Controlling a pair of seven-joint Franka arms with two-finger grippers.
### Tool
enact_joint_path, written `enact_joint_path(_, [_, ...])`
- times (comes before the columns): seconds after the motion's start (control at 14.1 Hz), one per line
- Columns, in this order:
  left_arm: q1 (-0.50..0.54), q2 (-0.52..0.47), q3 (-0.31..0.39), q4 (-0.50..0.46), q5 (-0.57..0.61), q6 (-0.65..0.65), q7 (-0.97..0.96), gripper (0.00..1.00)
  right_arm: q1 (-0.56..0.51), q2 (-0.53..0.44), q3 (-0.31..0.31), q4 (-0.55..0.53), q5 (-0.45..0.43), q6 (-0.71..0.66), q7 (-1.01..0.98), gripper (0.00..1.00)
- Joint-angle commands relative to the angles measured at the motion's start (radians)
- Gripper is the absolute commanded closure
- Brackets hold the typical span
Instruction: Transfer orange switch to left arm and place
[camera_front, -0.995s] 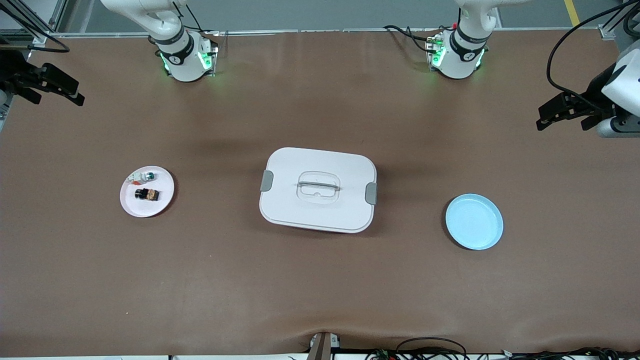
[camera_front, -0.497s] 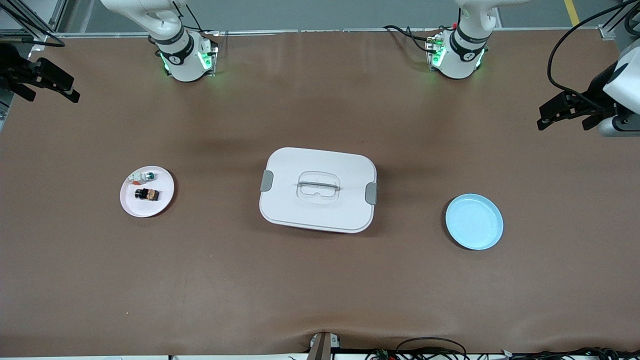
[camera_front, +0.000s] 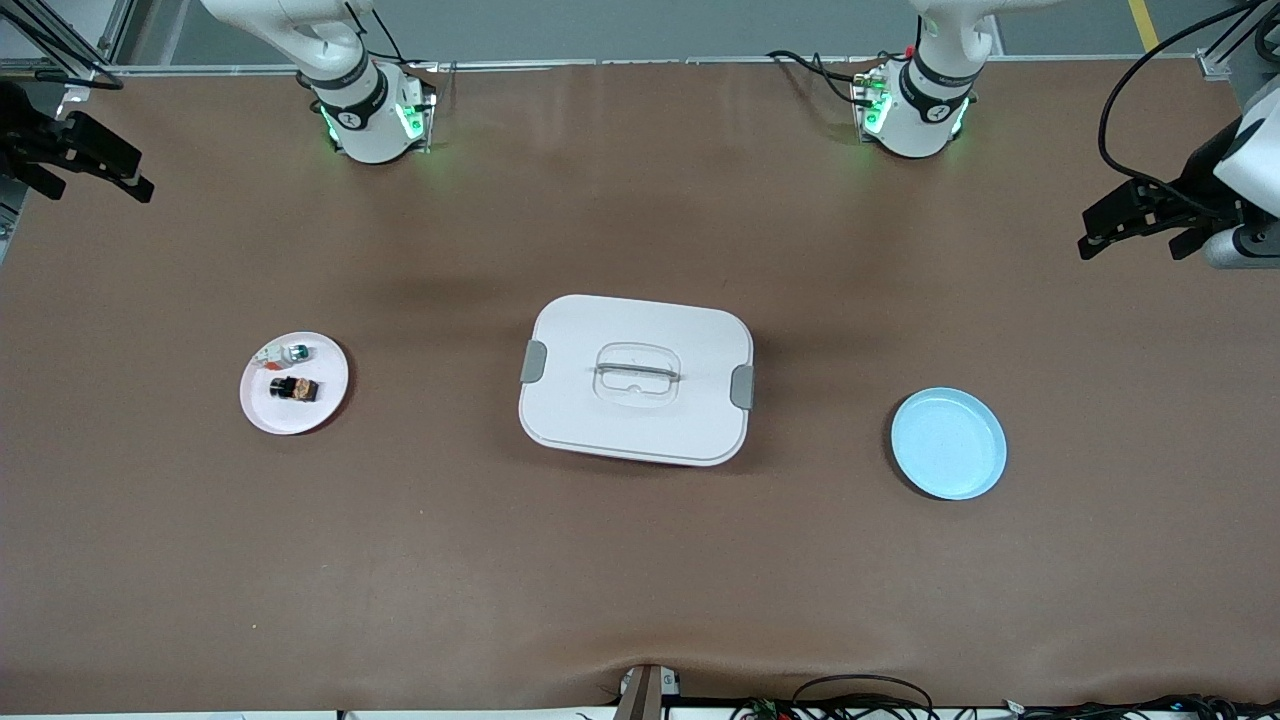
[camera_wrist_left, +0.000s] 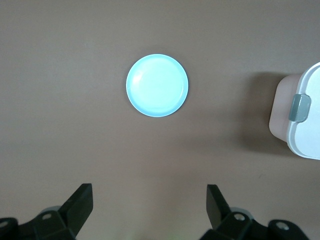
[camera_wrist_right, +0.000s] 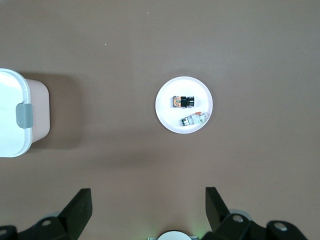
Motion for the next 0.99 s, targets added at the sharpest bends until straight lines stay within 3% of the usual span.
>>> enact_joint_path(0.0, [0.002, 0.002, -0.003, 0.018, 0.008, -0.017, 0.023, 0.00, -0.003, -0.026, 0.002, -0.025, -0.018, 0.000, -0.030, 0.00])
enact_joint_path(0.92, [0.002, 0.002, -0.003, 0.018, 0.009, -0.017, 0.023, 0.00, -0.005, -0.045, 0.002, -0.054, -0.026, -0.003, -0.045, 0.00])
